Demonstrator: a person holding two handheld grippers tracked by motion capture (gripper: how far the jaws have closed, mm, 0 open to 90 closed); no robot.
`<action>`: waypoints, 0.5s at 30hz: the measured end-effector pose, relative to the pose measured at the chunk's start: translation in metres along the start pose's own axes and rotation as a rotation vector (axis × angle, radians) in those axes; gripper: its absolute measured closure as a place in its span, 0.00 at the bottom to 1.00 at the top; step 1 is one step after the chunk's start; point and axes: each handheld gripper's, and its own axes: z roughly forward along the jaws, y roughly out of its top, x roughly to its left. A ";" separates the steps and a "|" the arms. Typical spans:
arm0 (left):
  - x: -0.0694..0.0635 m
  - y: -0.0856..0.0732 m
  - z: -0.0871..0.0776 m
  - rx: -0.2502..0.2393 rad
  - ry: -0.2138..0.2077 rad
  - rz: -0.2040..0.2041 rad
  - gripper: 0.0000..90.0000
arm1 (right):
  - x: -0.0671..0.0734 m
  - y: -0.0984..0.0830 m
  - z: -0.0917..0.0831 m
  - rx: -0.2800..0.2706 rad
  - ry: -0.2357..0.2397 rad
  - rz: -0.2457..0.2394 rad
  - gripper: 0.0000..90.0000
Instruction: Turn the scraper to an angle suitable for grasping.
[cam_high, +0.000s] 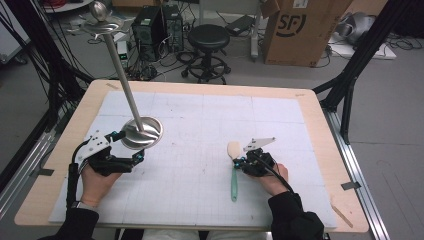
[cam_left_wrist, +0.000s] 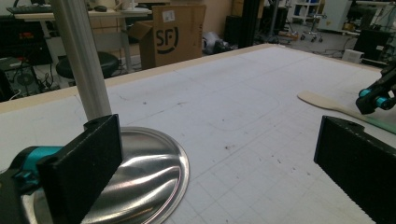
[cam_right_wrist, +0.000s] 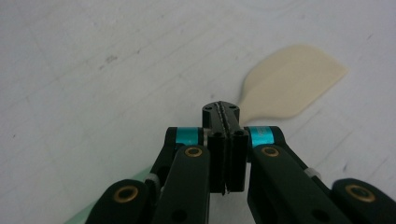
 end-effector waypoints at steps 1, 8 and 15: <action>0.000 0.000 0.000 0.003 0.001 0.000 0.02 | 0.001 0.002 0.000 -0.015 -0.010 -0.016 1.00; 0.000 0.000 0.000 0.005 0.004 0.002 0.02 | 0.004 0.013 0.018 -0.004 -0.025 -0.065 1.00; 0.000 0.000 0.001 0.005 0.008 0.005 0.02 | 0.009 0.014 0.026 0.023 -0.061 -0.095 1.00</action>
